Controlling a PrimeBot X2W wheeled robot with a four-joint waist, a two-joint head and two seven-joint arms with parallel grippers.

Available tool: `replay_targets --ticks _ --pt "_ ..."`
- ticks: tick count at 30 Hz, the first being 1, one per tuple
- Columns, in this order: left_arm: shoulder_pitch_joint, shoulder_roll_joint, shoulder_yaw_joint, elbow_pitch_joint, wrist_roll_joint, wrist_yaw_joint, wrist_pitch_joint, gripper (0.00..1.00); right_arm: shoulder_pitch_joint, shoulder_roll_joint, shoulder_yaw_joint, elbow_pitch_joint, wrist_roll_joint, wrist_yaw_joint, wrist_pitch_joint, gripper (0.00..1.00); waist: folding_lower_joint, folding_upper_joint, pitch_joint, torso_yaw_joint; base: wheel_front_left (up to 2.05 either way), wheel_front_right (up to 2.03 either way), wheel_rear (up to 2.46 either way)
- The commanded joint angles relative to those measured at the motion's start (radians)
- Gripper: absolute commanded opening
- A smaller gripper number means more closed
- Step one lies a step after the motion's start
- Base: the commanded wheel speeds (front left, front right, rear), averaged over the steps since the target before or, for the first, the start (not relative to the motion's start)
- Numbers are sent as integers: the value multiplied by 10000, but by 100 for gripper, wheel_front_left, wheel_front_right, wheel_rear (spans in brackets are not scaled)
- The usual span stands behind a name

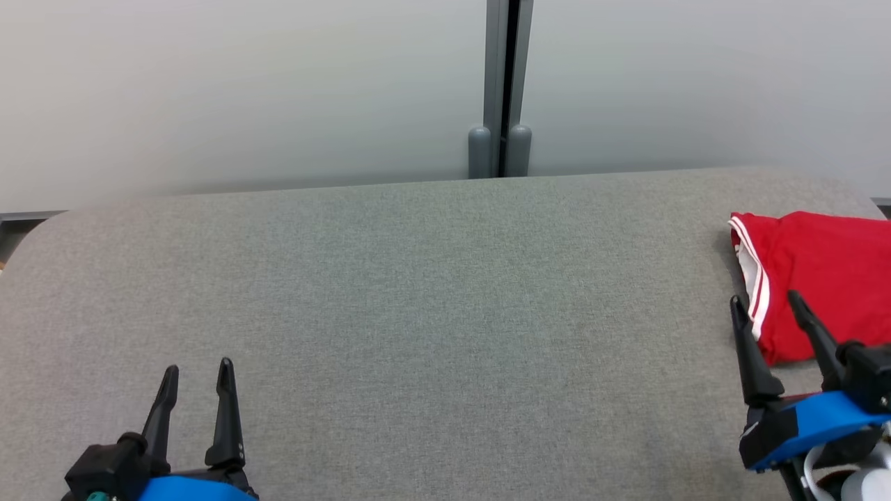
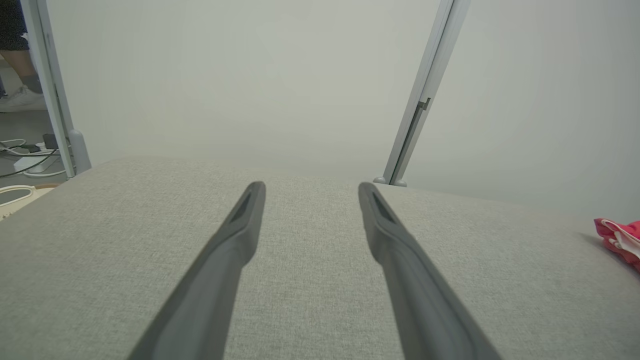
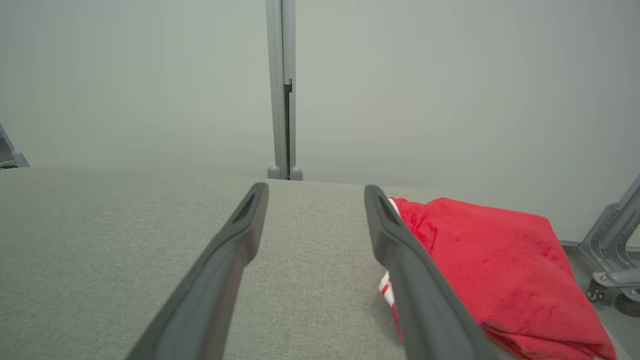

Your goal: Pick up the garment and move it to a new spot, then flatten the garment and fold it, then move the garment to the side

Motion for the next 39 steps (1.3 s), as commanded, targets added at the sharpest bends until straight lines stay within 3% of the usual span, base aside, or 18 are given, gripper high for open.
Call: replay_targets --ticks 1,10,28,39 --pt "162 -74 85 50 105 -71 -38 100 277 152 -36 -160 -74 2 -126 100 2 0 -138 99 0 0 0" --pt "560 -352 464 405 452 -449 -40 100 1326 906 -336 -631 -223 2 -359 100 2 0 -387 58 0 0 0" --pt "329 -663 822 986 787 -871 -41 100 1288 1094 155 31 -345 2 -599 100 2 0 -534 -292 0 0 0" --pt "469 -706 982 1124 732 -909 -42 100 1165 1106 215 400 -281 2 -812 100 2 0 -514 -393 0 0 0"
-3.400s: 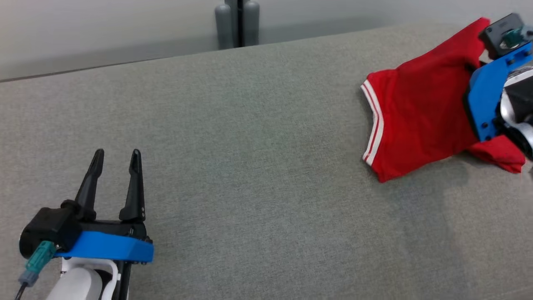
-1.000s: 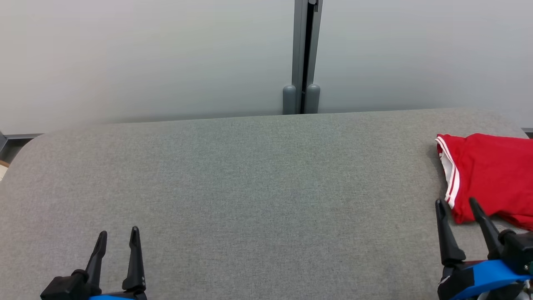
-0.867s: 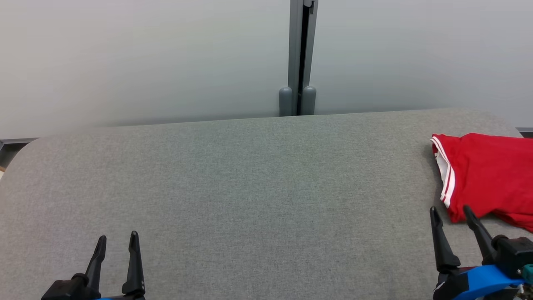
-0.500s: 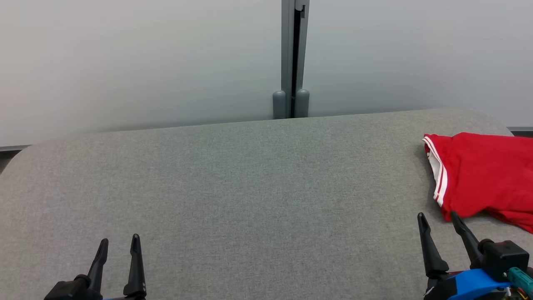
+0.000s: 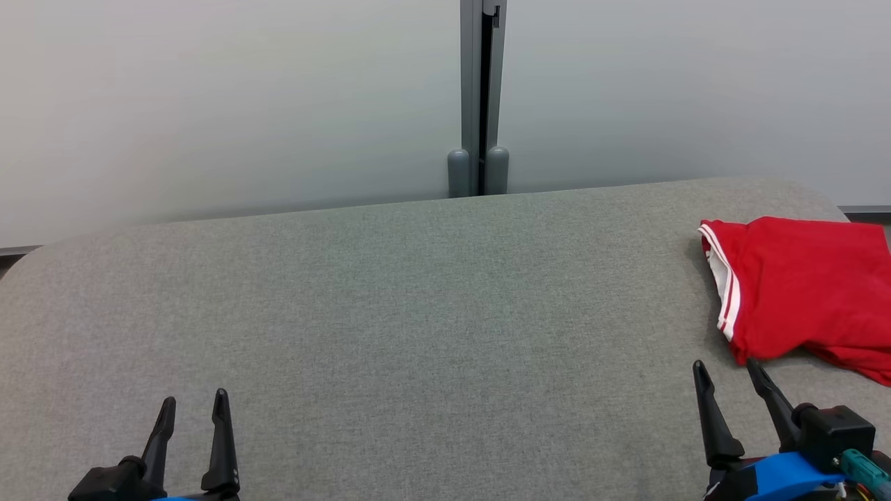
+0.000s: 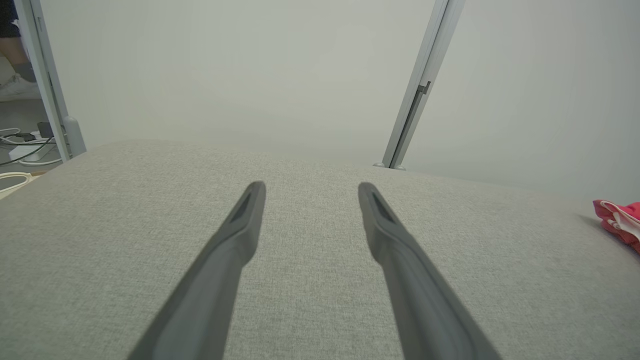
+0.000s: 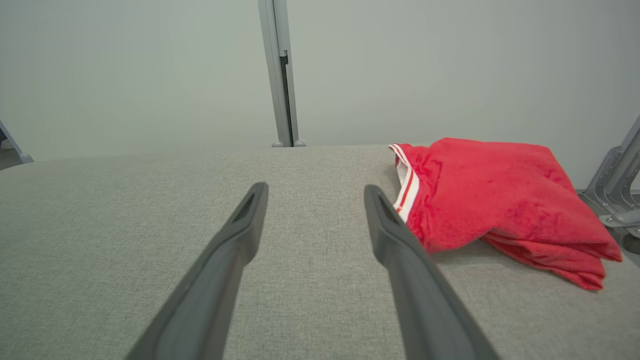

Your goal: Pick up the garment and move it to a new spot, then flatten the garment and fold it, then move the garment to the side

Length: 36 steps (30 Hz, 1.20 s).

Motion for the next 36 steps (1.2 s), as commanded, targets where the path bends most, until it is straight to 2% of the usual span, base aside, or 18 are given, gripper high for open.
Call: replay_targets --ticks 1,2,9,36 --pt "53 0 61 29 -17 -31 -40 100 -156 24 21 66 42 2 -77 100 0 0 2 -13 0 0 0" --pt "67 6 62 42 -21 -38 -40 0 -168 25 28 96 52 2 -101 0 0 0 5 -21 0 0 0" --pt "348 -341 -93 533 -71 -15 80 0 168 52 7 731 92 0 72 0 2 0 7 -21 0 0 0" --pt "-465 -929 899 446 -3787 -481 1309 0 -467 46 -139 968 5091 0 688 0 1 0 81 127 0 0 0"
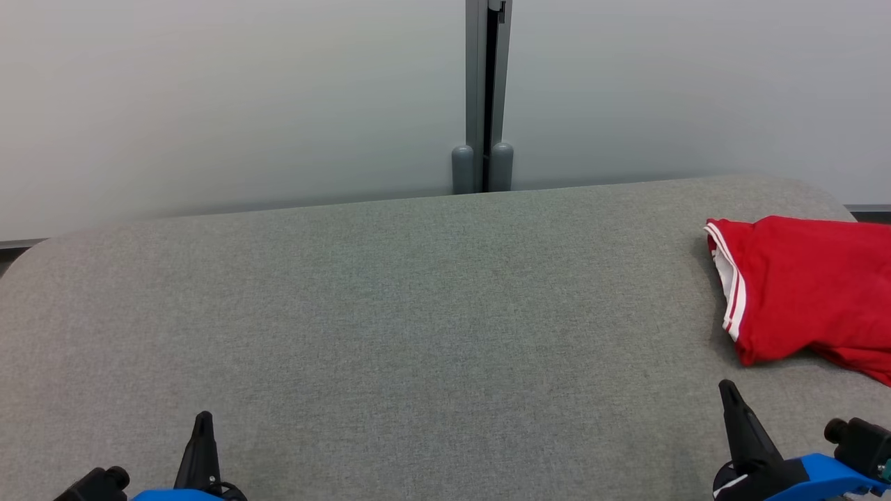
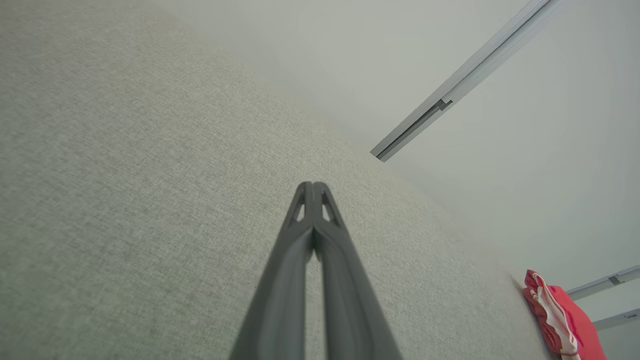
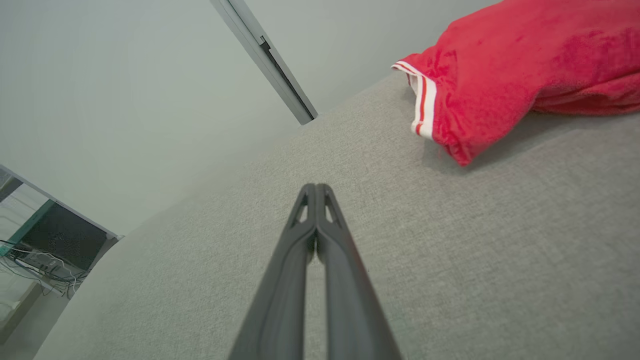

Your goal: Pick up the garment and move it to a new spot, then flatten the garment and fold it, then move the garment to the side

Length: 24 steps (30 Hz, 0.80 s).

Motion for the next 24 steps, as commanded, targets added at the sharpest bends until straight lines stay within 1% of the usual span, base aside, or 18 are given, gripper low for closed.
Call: replay_targets --ticks 1,13,14,15,24 --pt "-376 -10 177 -158 -379 -70 113 0 -349 -29 -44 -93 531 2 44 0 -1 0 6 13 0 0 0" --pt "-654 -217 525 -192 -1688 -239 547 0 -561 -32 -94 -2 2288 3 268 0 -1 0 39 79 0 0 0" --pt "-654 -217 525 -192 -1688 -239 547 0 -561 -32 -94 -2 2288 3 268 0 -1 0 39 79 0 0 0" --pt "-699 -253 579 -196 -1888 -266 613 0 -597 -32 -103 13 2566 3 295 0 -1 0 44 90 0 0 0" --pt "-861 -373 783 -216 -2656 -366 867 0 -723 -34 -135 67 3590 3 430 0 -1 0 67 134 0 0 0"
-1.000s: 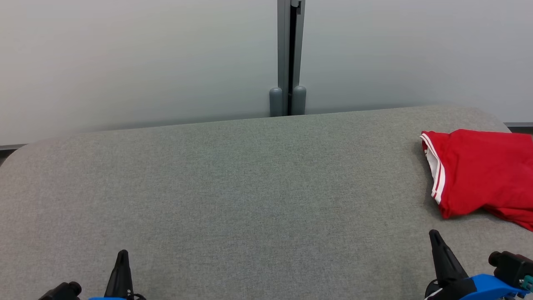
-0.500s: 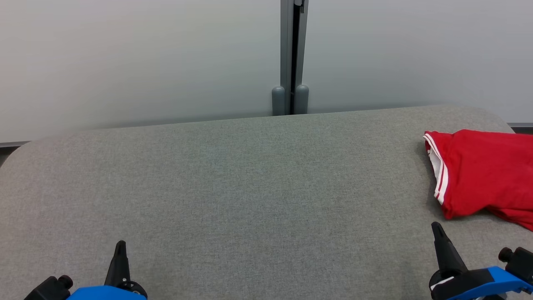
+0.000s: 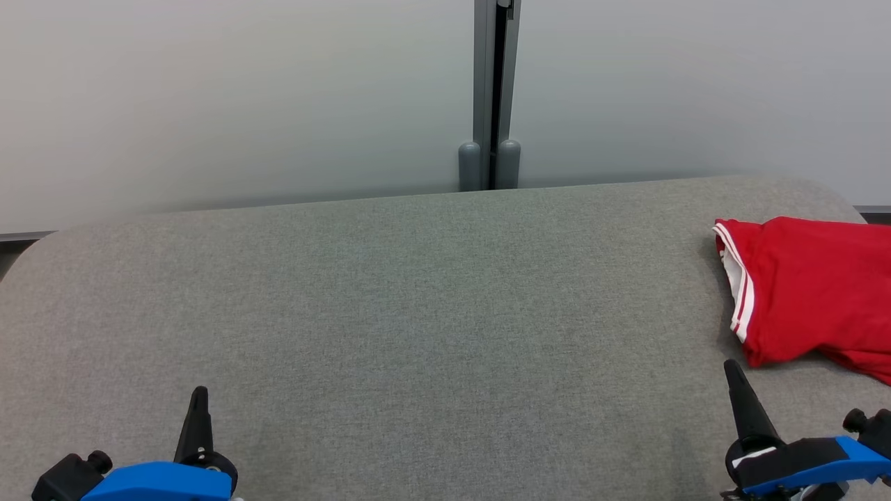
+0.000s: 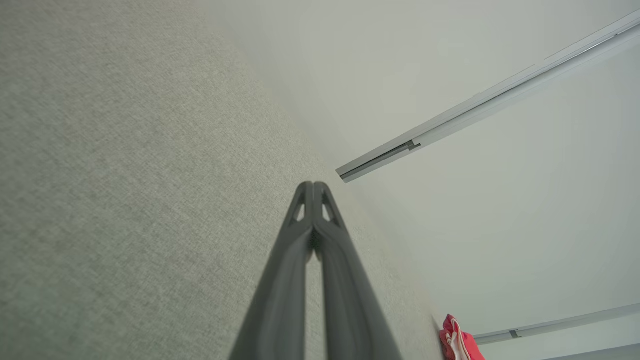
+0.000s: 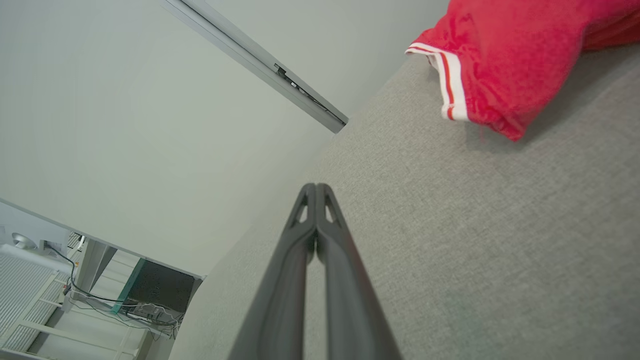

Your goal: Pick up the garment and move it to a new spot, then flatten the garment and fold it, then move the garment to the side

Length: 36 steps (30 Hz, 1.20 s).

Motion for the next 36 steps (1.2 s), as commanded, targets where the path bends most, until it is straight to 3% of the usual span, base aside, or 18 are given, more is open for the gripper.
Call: replay_targets --ticks 1,36 --pt "-309 13 125 -140 -240 -91 64 0 -258 -32 -41 -64 329 5 56 0 -1 0 4 8 0 0 0" --pt "-884 -435 857 -197 -2971 -439 983 0 -706 -38 -147 139 4014 6 513 0 -2 0 101 200 0 0 0"
